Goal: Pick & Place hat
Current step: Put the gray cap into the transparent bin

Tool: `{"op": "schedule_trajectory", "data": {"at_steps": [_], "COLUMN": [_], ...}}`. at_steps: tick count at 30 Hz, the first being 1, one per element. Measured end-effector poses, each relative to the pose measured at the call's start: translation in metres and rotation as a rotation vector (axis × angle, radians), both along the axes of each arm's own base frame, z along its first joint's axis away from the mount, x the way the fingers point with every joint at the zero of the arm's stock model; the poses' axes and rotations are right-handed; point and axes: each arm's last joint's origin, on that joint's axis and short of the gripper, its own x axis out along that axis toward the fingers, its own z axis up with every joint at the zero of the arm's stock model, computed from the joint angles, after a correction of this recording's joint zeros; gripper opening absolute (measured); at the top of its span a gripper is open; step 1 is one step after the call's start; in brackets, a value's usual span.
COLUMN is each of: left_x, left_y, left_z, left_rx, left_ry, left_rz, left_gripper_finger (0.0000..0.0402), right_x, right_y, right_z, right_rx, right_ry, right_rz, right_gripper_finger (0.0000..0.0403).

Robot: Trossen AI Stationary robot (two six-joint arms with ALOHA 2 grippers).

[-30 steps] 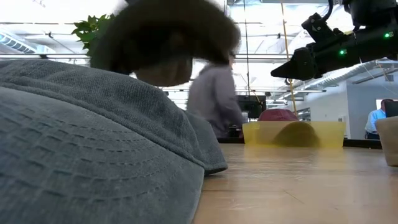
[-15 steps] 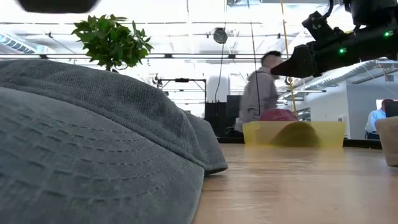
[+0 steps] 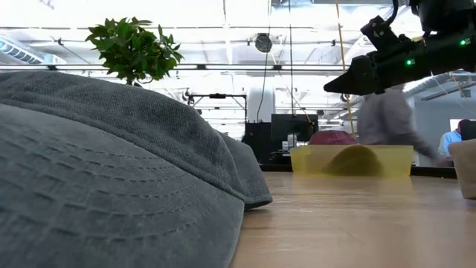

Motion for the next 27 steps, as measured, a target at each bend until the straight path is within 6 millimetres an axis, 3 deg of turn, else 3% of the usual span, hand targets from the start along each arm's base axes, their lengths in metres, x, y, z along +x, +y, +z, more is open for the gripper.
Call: {"op": "schedule_trajectory", "data": {"at_steps": [6, 12, 20, 27], "left_x": [-0.014, -0.026, -0.032, -0.034], "left_y": [-0.012, -0.023, -0.022, -0.023], "left_z": [-0.021, -0.018, -0.02, -0.02], "left_rx": [-0.087, -0.106, -0.035, -0.028], "left_ry": [0.072, -0.007, -0.068, -0.071], "left_rz": [0.06, 0.058, 0.075, 0.075], "left_gripper_finger": [0.001, 0.0025, 0.0008, 0.0027], "right_x": [0.0, 0.0, 0.0, 0.0], "right_y": [0.0, 0.0, 0.0, 0.0], "right_z": [0.0, 0.0, -0.001, -0.001], "right_rx": [0.002, 0.002, 0.0, 0.0], "right_ry": [-0.002, -0.002, 0.006, 0.006], "right_rz": [0.0, 0.0, 0.0, 0.0], "right_gripper_finger": [0.0121, 0.0121, 0.0121, 0.0121]}}
